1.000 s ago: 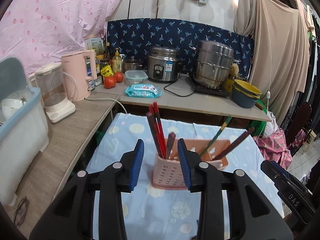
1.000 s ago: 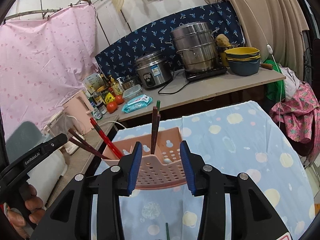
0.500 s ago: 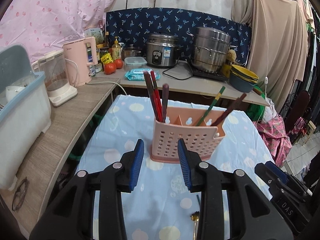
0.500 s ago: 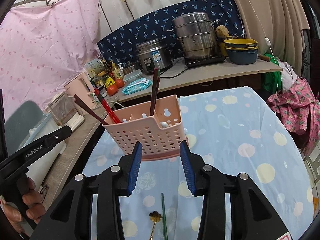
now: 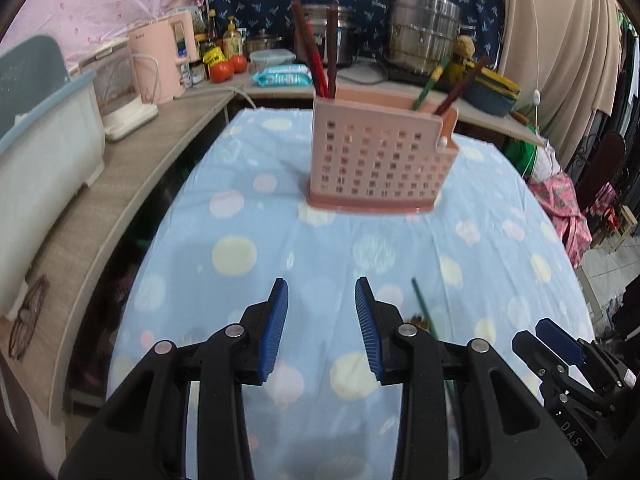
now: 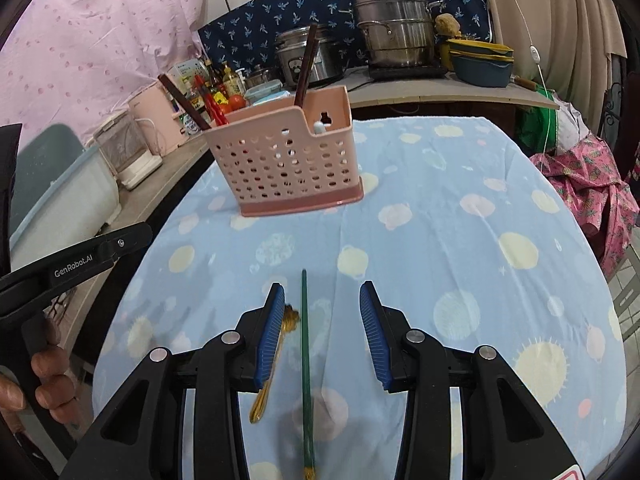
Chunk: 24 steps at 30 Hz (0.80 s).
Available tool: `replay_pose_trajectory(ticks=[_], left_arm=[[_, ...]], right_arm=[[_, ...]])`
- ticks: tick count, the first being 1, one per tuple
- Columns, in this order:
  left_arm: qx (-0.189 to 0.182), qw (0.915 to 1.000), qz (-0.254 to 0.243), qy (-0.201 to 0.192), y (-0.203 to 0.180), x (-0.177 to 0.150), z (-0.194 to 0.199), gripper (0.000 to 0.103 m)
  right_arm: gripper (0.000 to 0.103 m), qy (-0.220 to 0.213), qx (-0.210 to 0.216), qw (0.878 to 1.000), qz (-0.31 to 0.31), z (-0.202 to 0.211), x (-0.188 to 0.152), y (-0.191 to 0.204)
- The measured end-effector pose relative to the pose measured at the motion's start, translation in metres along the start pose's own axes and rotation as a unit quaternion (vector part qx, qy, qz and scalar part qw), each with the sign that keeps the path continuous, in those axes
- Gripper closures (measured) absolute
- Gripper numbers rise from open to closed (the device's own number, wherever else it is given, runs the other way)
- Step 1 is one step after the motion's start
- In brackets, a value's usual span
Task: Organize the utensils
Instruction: 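Move both open tools back down to the green chopstick and gold spoon, then grasp the green chopstick with the right tool while the left grasps the gold spoon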
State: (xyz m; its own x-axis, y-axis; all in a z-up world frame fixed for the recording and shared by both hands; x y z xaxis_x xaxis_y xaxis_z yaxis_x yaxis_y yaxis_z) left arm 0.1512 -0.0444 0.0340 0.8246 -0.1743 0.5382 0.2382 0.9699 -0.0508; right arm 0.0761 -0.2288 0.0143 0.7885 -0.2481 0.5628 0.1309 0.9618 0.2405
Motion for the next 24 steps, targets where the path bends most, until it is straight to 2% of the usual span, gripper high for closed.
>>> replay_pose_trajectory(ticks=[8, 14, 21, 24], left_arm=[[0.004, 0.9988, 0.002, 0.048, 0.005, -0.043, -0.015, 0.070], [0.004, 0.9972, 0.003, 0.075, 0.004, -0.067, -0.023, 0.070], [0.002, 0.9958, 0.004, 0.092, 0.003, -0.082, -0.027, 0.069], [0.002, 0.9953, 0.004, 0.097, 0.003, -0.086, -0.029, 0.065]], right_arm=[[0.064, 0.054, -0.001, 0.999, 0.006, -0.013, -0.051, -0.001], [0.064, 0.079, -0.007, 0.997, 0.018, -0.017, -0.080, 0.001], [0.066, 0.101, -0.007, 0.994, 0.033, -0.019, -0.102, 0.005], [0.067, 0.105, -0.008, 0.994, 0.040, -0.021, -0.106, 0.009]])
Point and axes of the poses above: each gripper's, at about its wrist camera, not at the fingertips, and z roughly against the way its jaws point, y to its left, x to its top, the point moved 2 cm from there along -z, roughly the way its jaws point, and after that the axes turned 10 degrees about y, right-handed, at the moved point
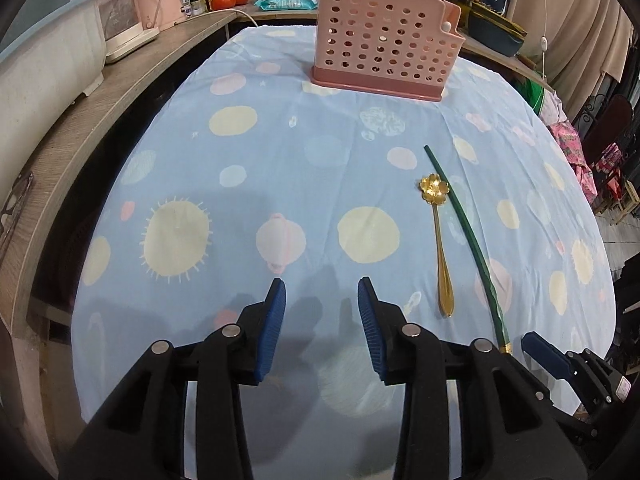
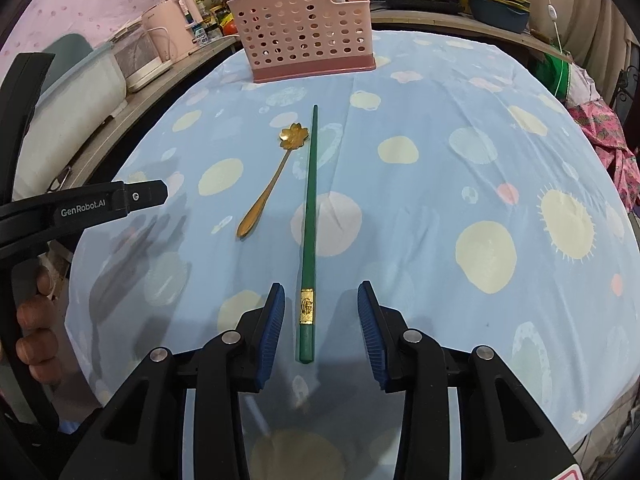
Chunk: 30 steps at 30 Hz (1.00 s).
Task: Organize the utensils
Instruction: 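Grasp the green chopstick with the right tool while the left grasps the gold spoon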
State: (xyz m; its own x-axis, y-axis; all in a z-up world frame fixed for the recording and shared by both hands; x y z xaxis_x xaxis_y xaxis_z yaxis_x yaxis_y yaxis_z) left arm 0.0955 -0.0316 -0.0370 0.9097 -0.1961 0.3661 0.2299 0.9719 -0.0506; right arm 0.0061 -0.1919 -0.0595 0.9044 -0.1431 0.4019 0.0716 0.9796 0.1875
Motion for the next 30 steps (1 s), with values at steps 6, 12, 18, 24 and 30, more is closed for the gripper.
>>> replay_pose_trajectory(ticks=[6, 12, 18, 24, 30], left_arm=[[0.001, 1.0000, -0.001, 0.006, -0.001, -0.006, -0.002, 0.061], [-0.002, 0.9999, -0.005, 0.011, -0.003, -0.008, -0.005, 0.061], [-0.007, 0.9999, -0.009, 0.012, -0.008, -0.008, -0.006, 0.055], [-0.013, 0.9996, -0.024, 0.012, -0.020, -0.007, -0.006, 0.053], [-0.031, 0.9986, -0.036, 0.023, -0.036, -0.005, -0.012, 0.052]], right_arm=[[0.078, 0.004, -0.002, 1.000, 0.006, -0.003, -0.001, 0.003], [0.089, 0.004, -0.012, 1.000, 0.015, -0.005, -0.002, 0.006], [0.096, 0.001, -0.017, 1.000, 0.001, -0.005, -0.001, -0.001], [0.096, -0.003, -0.019, 1.000, -0.015, -0.005, 0.002, -0.010], [0.096, -0.005, -0.015, 1.000, -0.026, -0.006, 0.009, -0.019]])
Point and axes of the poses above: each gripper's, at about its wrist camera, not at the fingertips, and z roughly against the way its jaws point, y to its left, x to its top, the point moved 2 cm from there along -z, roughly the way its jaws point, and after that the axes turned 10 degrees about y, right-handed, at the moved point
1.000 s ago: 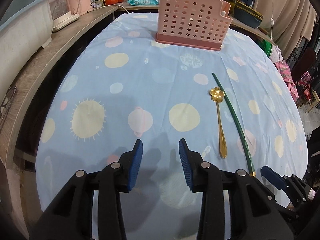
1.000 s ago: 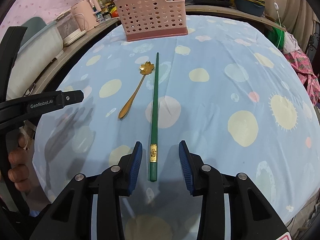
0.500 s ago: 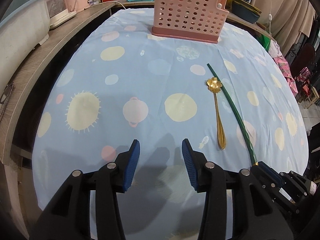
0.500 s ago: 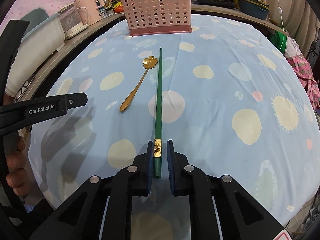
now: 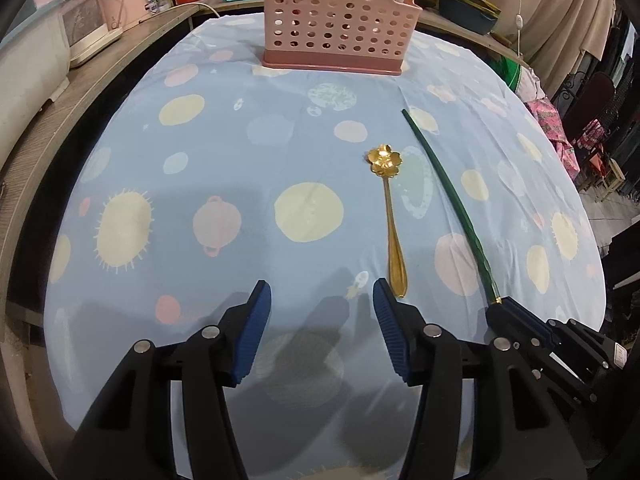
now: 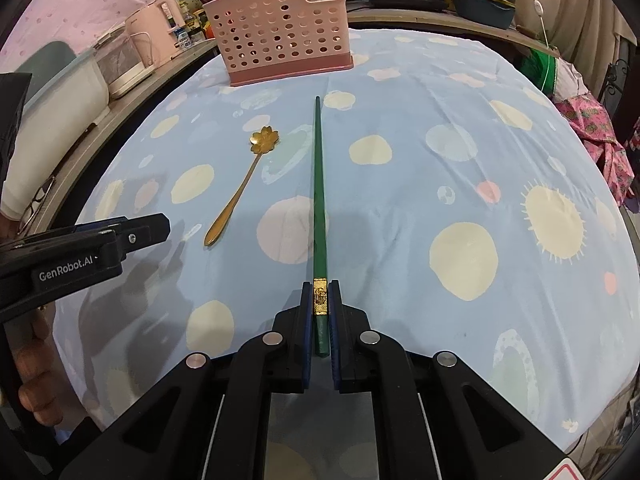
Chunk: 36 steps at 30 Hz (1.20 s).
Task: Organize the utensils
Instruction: 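Grasp the green chopstick with the right tool while the left grasps the gold spoon, then carry the chopstick and spoon into the pink basket and open both tools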
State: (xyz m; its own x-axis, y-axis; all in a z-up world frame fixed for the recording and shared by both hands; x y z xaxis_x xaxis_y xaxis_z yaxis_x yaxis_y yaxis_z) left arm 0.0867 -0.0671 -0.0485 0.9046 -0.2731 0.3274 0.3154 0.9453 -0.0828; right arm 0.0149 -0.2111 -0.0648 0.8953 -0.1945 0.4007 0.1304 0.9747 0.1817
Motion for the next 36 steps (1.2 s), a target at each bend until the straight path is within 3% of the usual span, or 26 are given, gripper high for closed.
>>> replay_pose_trajectory(ticks=[12, 15, 25, 36], left_arm=[[-0.030, 0.9992, -0.012, 0.021, -0.022, 0.007, -0.017, 0.053], [-0.027, 0.9993, -0.013, 0.021, -0.025, 0.009, -0.021, 0.058], [-0.031, 0.9985, -0.037, 0.024, -0.037, 0.008, -0.023, 0.093], [-0.038, 0.9990, -0.021, 0.009, -0.024, 0.009, -0.006, 0.093]], right_arm=[[0.096, 0.000, 0.017, 1.000, -0.003, -0.006, 0.010, -0.005], [0.096, 0.001, 0.021, 1.000, -0.004, -0.007, 0.011, -0.007], [0.096, 0.000, 0.026, 1.000, -0.005, -0.008, 0.012, -0.008], [0.096, -0.004, 0.030, 0.999, -0.013, -0.001, 0.012, -0.009]])
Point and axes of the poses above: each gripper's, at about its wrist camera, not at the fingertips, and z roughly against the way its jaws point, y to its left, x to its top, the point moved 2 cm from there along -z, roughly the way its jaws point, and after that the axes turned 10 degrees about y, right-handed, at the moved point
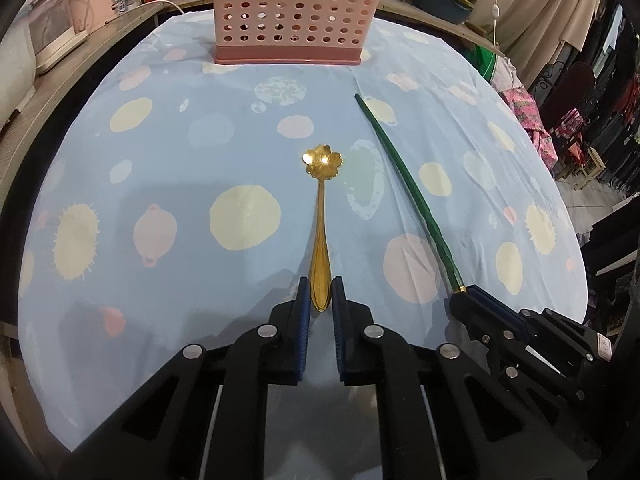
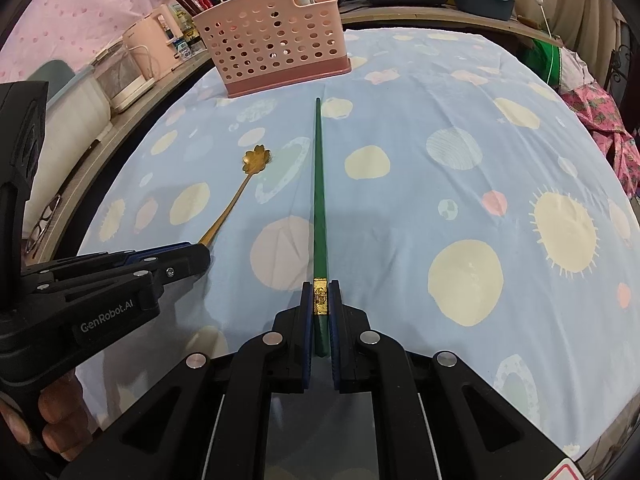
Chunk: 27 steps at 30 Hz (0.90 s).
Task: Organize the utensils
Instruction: 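Carry the chopstick and spoon into the pink basket and open both tools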
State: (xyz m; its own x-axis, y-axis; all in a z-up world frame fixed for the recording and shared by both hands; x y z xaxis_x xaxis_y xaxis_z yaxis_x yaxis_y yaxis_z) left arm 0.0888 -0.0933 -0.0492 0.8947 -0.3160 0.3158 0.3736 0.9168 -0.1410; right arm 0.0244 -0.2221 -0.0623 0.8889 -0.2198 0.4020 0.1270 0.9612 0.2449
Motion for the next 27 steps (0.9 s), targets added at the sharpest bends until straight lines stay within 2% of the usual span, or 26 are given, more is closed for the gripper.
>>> replay_pose_trajectory(ticks=[14, 18, 19, 27], left_arm=[[-0.002, 0.9968, 0.012, -0.078, 0.010, 0.019, 0.060, 0.093], [-0.004, 0.9963, 0.017, -0.084, 0.014, 0.025, 0.066, 0.095], [-0.003, 0.9962, 0.018, -0.085, 0.016, 0.026, 0.067, 0.102], [0.001, 0.9950, 0.017, -0.098, 0.020, 0.037, 0.075, 0.103]], right_arm=[[0.096, -0.043, 0.024, 0.999, -0.007, 0.043, 0.018, 0.005], [0.096, -0.055, 0.034, 0.998, -0.004, 0.054, 0.026, 0.009], [0.096, -0.058, 0.037, 0.998, -0.003, 0.057, 0.028, 0.010], [0.096, -0.090, 0.051, 0.995, -0.008, 0.082, 0.051, 0.010]])
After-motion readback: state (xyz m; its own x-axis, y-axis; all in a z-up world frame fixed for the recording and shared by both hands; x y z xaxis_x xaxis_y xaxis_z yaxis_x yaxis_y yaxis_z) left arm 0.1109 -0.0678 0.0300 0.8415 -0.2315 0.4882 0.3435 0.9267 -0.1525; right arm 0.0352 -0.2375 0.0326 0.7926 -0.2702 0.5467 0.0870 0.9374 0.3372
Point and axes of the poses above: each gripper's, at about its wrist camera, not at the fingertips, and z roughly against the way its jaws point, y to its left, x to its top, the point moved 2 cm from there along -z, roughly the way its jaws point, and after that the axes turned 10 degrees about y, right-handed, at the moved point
